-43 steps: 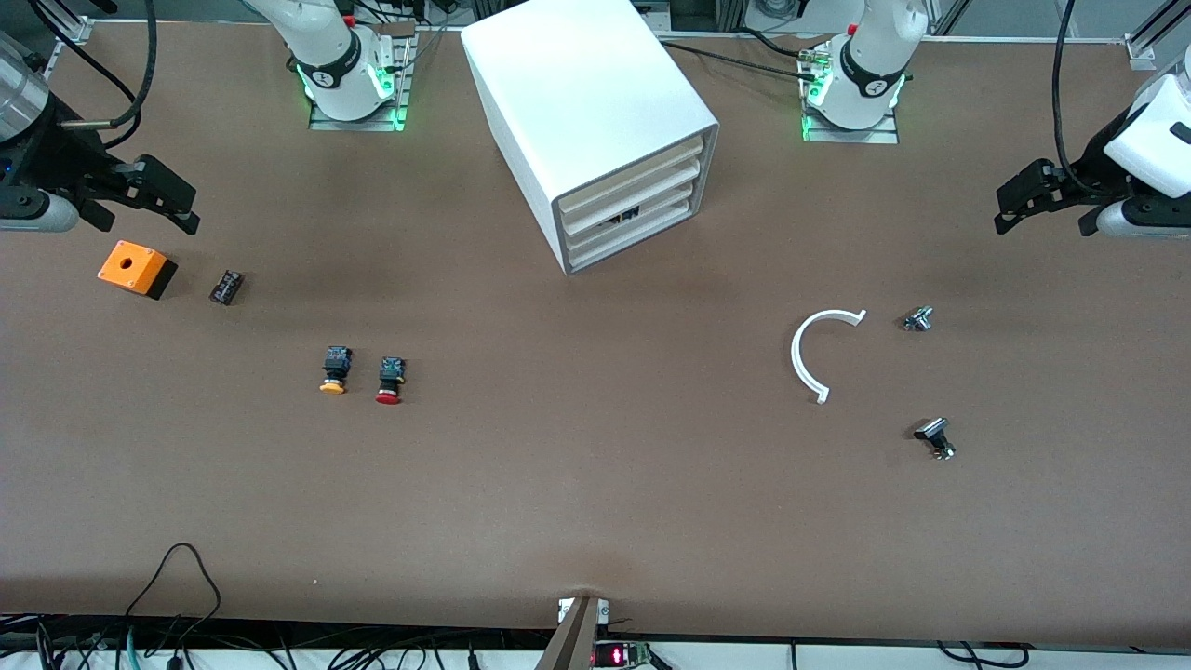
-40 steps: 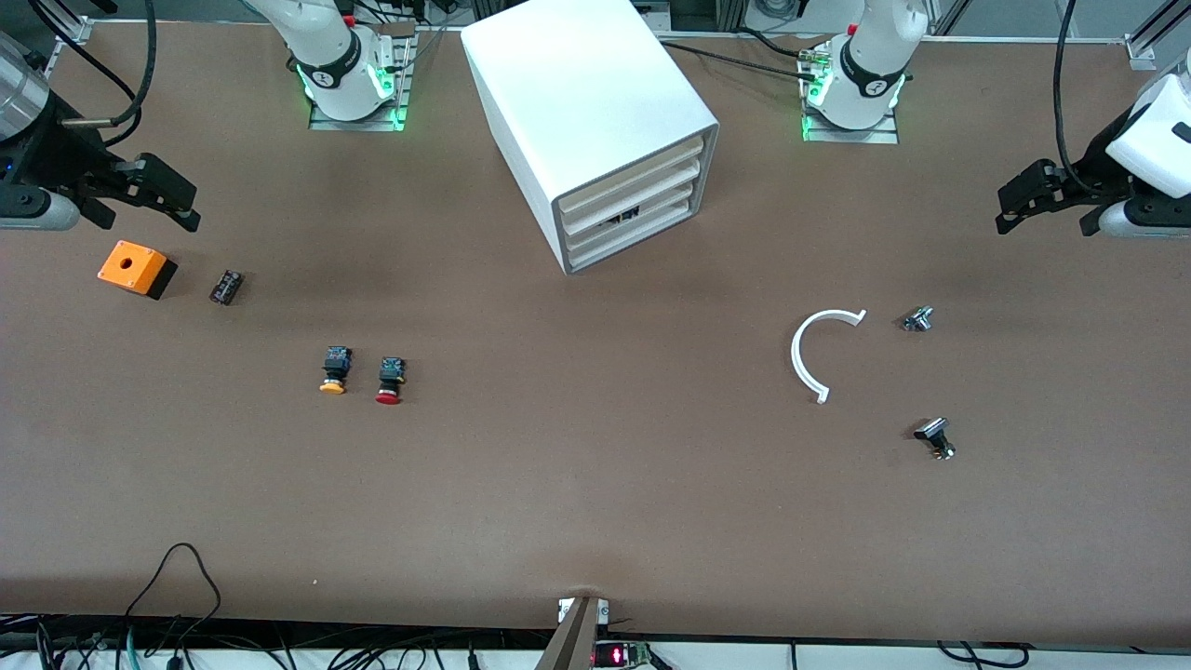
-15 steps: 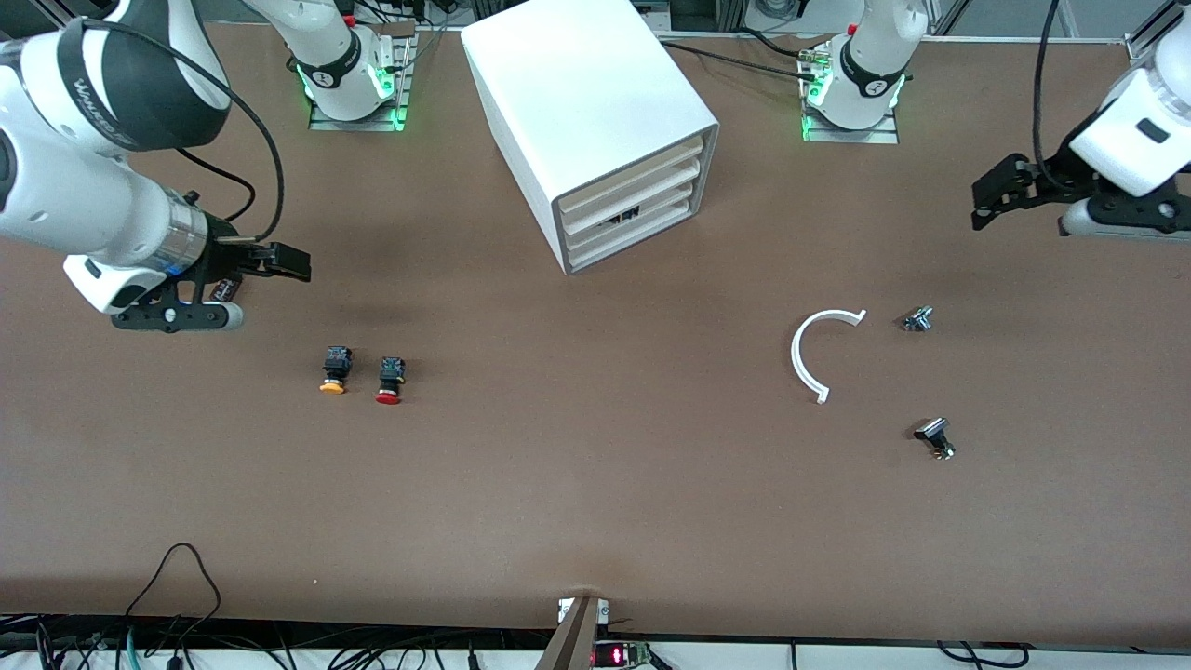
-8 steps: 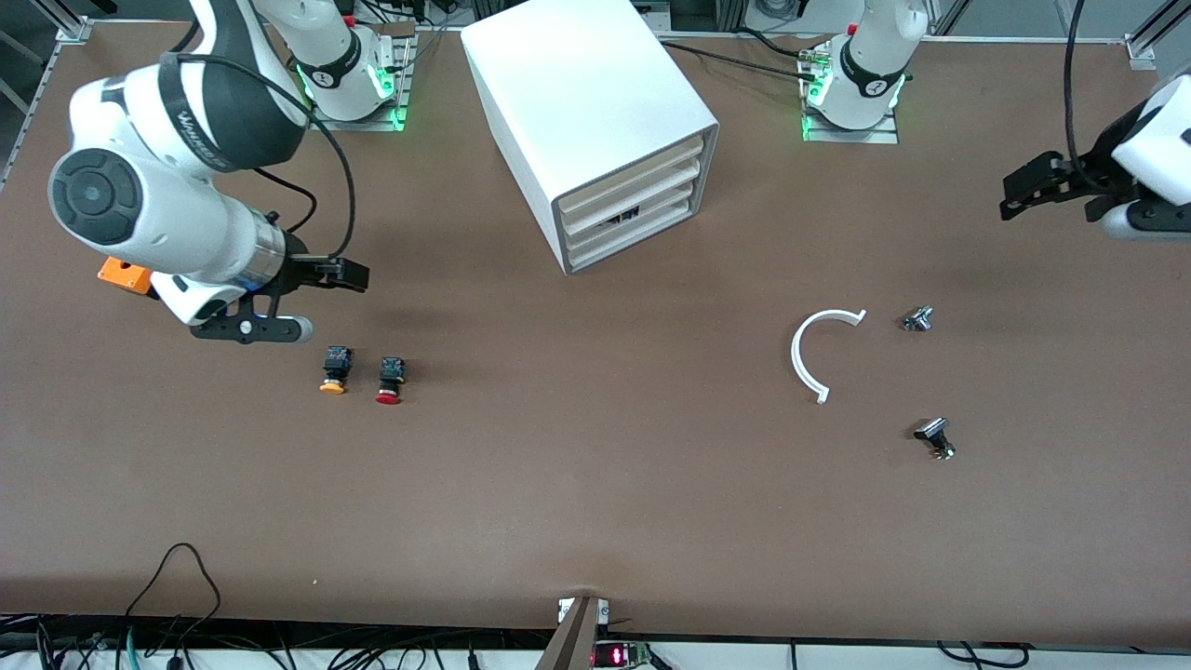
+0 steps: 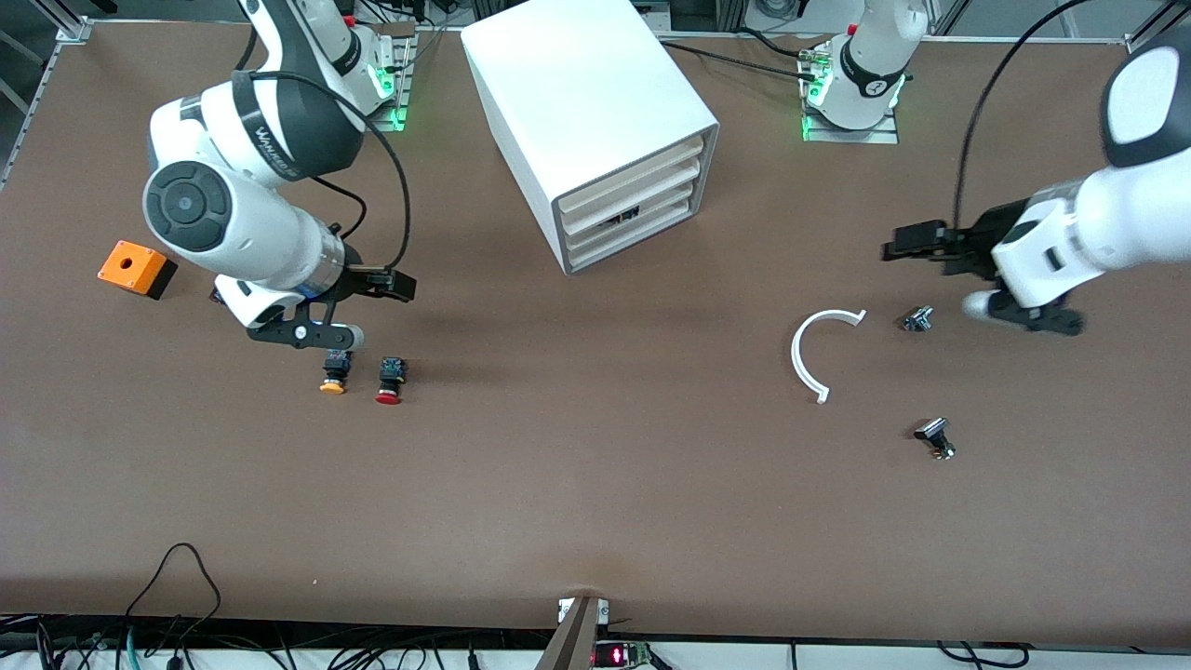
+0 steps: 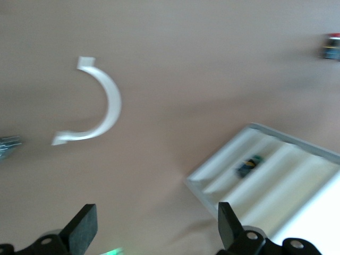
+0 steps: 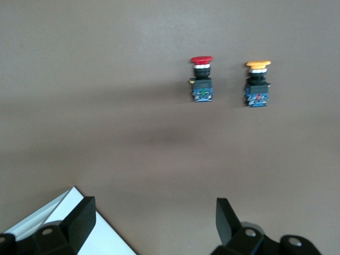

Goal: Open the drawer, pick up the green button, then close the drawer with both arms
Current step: 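Pull the white drawer open with the left gripper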

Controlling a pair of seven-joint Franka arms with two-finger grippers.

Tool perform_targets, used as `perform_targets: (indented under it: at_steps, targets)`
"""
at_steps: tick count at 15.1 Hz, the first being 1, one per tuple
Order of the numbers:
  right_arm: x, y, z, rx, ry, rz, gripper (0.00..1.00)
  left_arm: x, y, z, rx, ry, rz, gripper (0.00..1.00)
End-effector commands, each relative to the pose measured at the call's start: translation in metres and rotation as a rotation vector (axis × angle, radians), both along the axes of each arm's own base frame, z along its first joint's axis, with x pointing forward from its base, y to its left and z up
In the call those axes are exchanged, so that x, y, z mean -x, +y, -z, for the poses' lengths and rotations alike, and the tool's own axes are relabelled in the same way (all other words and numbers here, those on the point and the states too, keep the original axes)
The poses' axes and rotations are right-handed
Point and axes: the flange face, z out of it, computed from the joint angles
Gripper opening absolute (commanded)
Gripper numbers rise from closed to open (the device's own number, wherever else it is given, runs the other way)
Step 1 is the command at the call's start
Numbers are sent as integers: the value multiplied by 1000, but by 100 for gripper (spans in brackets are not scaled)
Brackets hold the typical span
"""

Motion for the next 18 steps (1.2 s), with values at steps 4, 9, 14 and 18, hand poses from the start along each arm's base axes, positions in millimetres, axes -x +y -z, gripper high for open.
perform_targets:
  at_steps: [4, 9, 14, 18]
  targets:
    - [8, 45, 10, 4, -12, 70, 100, -32, -32, 90, 387, 36, 85, 99]
    - [20, 85, 26, 23, -26, 117, 100, 6, -124, 194, 559, 38, 218, 93]
    - [40, 130, 36, 43, -40, 158, 100, 59, -188, 271, 685, 35, 264, 93]
    - [43, 146, 48, 51, -36, 191, 100, 94, -191, 322, 835, 47, 246, 92]
